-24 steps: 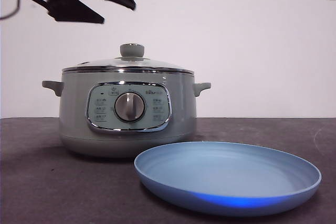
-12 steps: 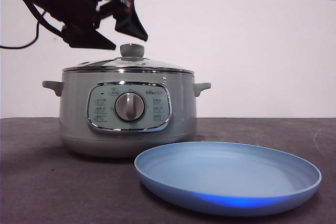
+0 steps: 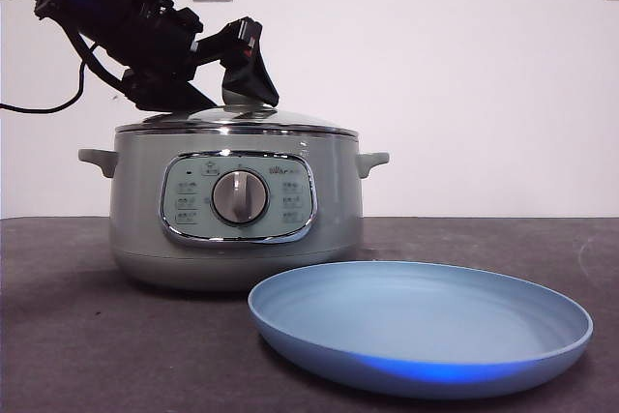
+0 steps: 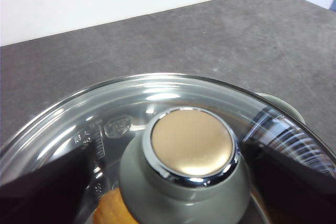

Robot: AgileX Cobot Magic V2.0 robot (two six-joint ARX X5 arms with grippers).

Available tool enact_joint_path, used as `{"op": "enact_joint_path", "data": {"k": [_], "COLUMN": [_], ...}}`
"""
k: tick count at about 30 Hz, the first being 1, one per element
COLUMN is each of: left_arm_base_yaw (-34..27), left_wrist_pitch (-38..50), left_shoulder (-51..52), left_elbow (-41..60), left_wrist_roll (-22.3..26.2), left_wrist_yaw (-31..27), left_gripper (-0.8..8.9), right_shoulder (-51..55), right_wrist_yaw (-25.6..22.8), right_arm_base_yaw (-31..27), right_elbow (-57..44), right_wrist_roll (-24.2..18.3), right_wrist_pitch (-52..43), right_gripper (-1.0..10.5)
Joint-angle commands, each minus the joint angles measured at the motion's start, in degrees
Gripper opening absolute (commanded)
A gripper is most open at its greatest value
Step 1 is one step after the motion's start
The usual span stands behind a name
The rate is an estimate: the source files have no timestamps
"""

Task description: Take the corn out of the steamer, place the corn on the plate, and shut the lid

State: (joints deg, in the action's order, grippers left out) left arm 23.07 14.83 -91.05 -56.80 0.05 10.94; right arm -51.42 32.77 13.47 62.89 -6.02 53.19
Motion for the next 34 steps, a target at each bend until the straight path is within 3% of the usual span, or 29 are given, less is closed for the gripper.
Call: {"op": "enact_joint_path", "data": {"k": [1, 5, 23, 34], "left_arm_base_yaw": [0.37, 0.61, 0.57, 0.57], "left_wrist_pitch": [0.37, 0.13, 1.16, -12.07], "left_shoulder": [-0.37, -0.37, 2.14, 4.57], "left_elbow": [0.02, 0.02, -1.81, -13.25], "left_wrist_roll": [0.63, 0.59, -0.5, -0.48], "left_wrist_yaw": [-0.31, -0.28, 1.97, 3.06], "left_gripper": [1.87, 0.21, -0.08, -0.08], "right_shoulder": [0.0, 0.0, 0.0, 0.0], "right_wrist_yaw": [-0.15, -0.15, -0.17, -0.13], "right_arm_base_yaw": [0.04, 0.04, 0.04, 0.04], "right_elbow": [0.2, 0.2, 0.2, 0.2], "right_wrist_roll": [-0.42, -0.44, -0.44, -0.44], "right_wrist_pitch": [0.02, 0.02, 0.04, 0.02], "right_gripper": [5.1, 5.1, 5.1, 5.0]}}
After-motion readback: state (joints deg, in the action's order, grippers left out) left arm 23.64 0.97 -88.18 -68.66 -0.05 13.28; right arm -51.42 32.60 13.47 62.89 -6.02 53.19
